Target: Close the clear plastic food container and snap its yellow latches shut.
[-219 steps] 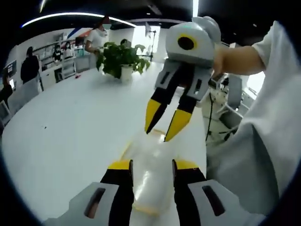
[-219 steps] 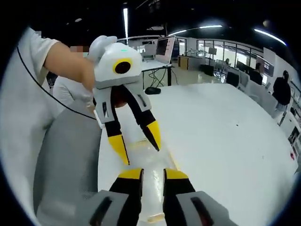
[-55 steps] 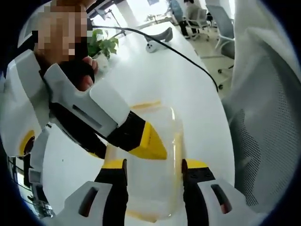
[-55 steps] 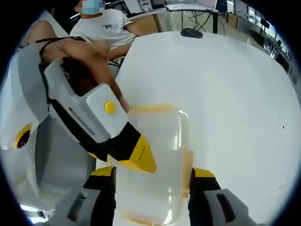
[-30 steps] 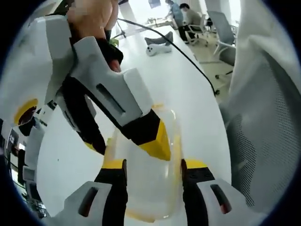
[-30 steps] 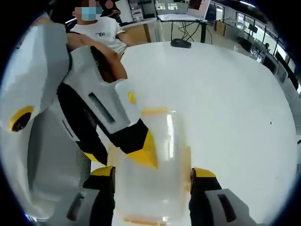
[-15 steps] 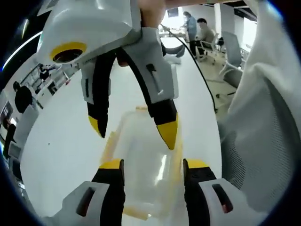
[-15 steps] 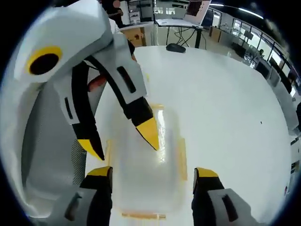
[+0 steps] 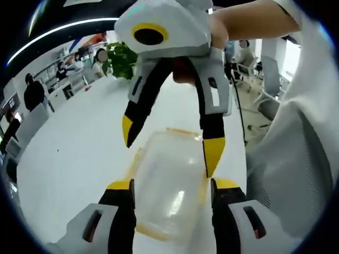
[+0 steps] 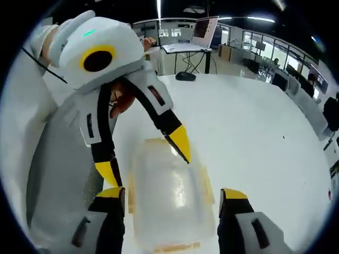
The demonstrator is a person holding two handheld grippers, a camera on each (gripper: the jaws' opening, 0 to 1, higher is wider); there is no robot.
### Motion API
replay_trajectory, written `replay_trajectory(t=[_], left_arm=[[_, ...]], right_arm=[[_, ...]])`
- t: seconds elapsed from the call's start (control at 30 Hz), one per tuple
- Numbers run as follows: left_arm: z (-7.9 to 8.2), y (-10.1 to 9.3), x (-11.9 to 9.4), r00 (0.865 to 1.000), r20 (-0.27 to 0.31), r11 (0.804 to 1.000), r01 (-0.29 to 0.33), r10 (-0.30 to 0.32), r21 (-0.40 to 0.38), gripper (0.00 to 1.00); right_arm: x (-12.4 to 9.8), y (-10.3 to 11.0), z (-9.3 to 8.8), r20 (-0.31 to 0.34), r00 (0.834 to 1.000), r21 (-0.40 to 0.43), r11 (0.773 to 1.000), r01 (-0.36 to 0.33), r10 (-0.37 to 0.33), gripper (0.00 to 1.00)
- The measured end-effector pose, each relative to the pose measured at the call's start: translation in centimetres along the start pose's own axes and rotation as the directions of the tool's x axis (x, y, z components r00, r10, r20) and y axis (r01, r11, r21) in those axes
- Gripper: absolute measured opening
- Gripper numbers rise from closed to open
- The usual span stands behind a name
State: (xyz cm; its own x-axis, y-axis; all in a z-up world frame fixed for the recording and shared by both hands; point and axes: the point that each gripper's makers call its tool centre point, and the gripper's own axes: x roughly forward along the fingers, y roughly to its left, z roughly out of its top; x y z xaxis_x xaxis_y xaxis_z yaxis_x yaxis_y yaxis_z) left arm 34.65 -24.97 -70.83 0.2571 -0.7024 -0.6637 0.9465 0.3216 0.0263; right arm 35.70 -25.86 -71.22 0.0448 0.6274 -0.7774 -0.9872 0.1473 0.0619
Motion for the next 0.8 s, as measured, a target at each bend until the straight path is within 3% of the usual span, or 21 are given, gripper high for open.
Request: replay_trajectory(t=[0.1, 0.17, 0.33, 0.6, 0.67, 0.8], left_arm=[[0.1, 0.3, -0.4, 1.000, 0.023, 1.000, -0.008, 0.009, -0.023, 0.60], [0.1, 0.6, -0.7, 0.999, 0.030, 0.999, -0.015, 0.016, -0.041, 0.63], [-0.1, 0.2, -1.1, 0.998, 0.061, 0.997, -0.007, 0.012, -0.075, 0.73], [0.2, 0.4, -1.7, 0.994, 0.101, 0.994, -0.024, 0.035, -0.106, 0.81], [0.0, 0.5, -1.8, 0.994, 0.101, 0.992, -0.033, 0.045, -0.120, 0.83], [0.1, 0.9, -2.1, 0.990, 0.125, 0.986, -0.048, 0.069, -0.162, 0.93]], right_arm=[[-0.3, -0.3, 0.3, 0.059, 0.997, -0.006, 0.998, 0.055, -0.055, 0.78], [-0.4, -0.3, 0.4, 0.101, 0.991, 0.069, 0.995, 0.077, -0.084, 0.85], [-0.9, -0.3, 0.1, 0.165, 0.977, 0.121, 0.986, 0.116, -0.135, 0.99], [-1.7, 0.7, 0.1, 0.234, 0.962, 0.179, 0.979, 0.101, -0.142, 0.99], [-1.9, 0.6, 0.3, 0.261, 0.951, 0.213, 0.971, 0.112, -0.167, 0.99], [-2.2, 0.5, 0.1, 0.268, 0.946, 0.237, 0.964, 0.119, -0.182, 0.99]])
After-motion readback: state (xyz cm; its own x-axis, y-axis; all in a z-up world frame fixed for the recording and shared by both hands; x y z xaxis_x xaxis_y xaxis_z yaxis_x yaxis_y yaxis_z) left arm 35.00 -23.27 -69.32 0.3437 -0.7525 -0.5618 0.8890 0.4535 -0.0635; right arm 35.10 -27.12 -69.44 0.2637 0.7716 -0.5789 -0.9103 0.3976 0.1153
